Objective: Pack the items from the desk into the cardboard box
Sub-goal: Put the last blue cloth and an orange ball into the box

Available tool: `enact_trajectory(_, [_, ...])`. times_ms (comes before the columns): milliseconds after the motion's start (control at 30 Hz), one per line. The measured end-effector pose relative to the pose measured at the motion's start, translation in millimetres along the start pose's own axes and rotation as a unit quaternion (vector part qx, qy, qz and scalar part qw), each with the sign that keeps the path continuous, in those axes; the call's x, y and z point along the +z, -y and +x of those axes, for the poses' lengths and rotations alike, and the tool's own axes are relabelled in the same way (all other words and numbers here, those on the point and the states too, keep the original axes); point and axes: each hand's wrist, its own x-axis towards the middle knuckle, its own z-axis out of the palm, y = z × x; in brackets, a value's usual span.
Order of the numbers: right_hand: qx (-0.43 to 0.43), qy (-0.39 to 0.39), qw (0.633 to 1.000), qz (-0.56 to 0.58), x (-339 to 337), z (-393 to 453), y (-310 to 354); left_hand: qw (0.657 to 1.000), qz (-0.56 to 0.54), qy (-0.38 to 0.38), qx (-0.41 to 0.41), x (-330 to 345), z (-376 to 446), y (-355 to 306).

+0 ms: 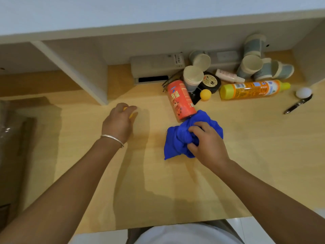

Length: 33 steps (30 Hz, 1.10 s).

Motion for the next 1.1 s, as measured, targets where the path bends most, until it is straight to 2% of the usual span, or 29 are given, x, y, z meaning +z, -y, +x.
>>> enact_trajectory(167, [-0.044,-0.01,0.999,0.015,9.0,-6.8,56.5,0.999,0.011,-0.051,-0.011,-52.0,-49.2,34.0])
enact_trajectory(300, [-0.088,0.0,0.995,0.035,15.5,-3.7,119.3,0.995,-0.023,-0.096,-0.033,-95.2,-86.2,69.1])
enact_trajectory(367, [-0.126,-0.003,0.991,0.048,17.8,-0.4,154.2,0.99,-0.004,-0.131,-0.044,-118.9,-105.9,87.8])
enact_trajectory(667, [-0.276,-0.019,0.955,0.108,26.7,17.7,322.9,0.953,0.027,-0.271,-0.132,-224.5,-207.0,175.2])
enact_trajectory(867, [-0.365,-0.012,0.924,0.117,43.7,27.5,428.3,0.935,0.047,-0.267,-0.23,-253.0,-267.3,229.8])
enact_trajectory(1100, [-0.424,-0.004,0.896,0.128,68.6,27.7,531.3,0.923,0.038,-0.267,-0.274,-254.7,-319.4,277.0])
